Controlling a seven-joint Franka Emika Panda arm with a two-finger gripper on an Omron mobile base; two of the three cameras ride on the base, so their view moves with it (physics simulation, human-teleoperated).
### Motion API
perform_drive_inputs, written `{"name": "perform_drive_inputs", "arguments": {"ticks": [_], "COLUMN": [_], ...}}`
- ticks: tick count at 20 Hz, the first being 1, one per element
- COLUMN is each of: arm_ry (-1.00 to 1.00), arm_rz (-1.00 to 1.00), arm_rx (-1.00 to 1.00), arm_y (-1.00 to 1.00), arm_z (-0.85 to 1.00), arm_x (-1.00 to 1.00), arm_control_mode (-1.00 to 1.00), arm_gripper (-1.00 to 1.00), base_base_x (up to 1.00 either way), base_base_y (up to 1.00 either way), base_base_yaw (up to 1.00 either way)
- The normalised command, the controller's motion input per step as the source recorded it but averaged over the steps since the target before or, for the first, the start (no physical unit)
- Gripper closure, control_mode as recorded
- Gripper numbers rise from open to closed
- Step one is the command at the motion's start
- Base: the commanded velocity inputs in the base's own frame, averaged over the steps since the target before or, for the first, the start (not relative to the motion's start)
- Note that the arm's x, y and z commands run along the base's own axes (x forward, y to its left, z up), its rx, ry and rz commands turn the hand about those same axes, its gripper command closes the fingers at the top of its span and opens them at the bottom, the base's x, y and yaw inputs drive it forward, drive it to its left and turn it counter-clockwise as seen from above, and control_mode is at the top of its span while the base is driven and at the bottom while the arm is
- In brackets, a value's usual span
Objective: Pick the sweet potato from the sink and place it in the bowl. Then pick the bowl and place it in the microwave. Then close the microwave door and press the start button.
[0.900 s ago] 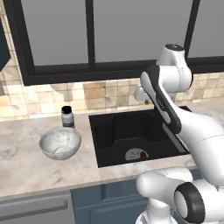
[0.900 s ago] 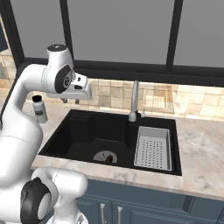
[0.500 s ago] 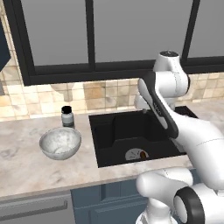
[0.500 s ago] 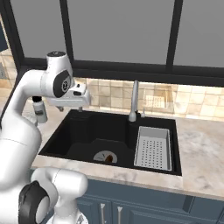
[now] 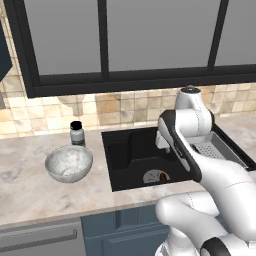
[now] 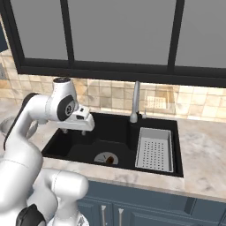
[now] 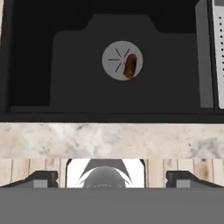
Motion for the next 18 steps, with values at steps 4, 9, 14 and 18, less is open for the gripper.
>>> {"name": "perform_drive_inputs", "arguments": {"ticks": [4, 9, 14, 18], "arm_ry": [0.01, 0.01, 0.09, 0.16], "arm_rz": [-0.03, -0.02, -0.10, -0.13], "arm_rx": [0.01, 0.00, 0.00, 0.00], "arm_y": [-0.28, -0.12, 0.00, -0.12], "arm_z": [-0.66, -0.40, -0.48, -0.49], "arm_x": [0.00, 0.40, 0.60, 0.76], "arm_control_mode": [-1.00, -1.00, -1.00, -1.00], "arm_gripper": [-1.00, -1.00, -1.00, -1.00], "base_base_x": [0.00, 0.00, 0.00, 0.00], "base_base_y": [0.00, 0.00, 0.00, 0.00], "base_base_yaw": [0.00, 0.00, 0.00, 0.00]}}
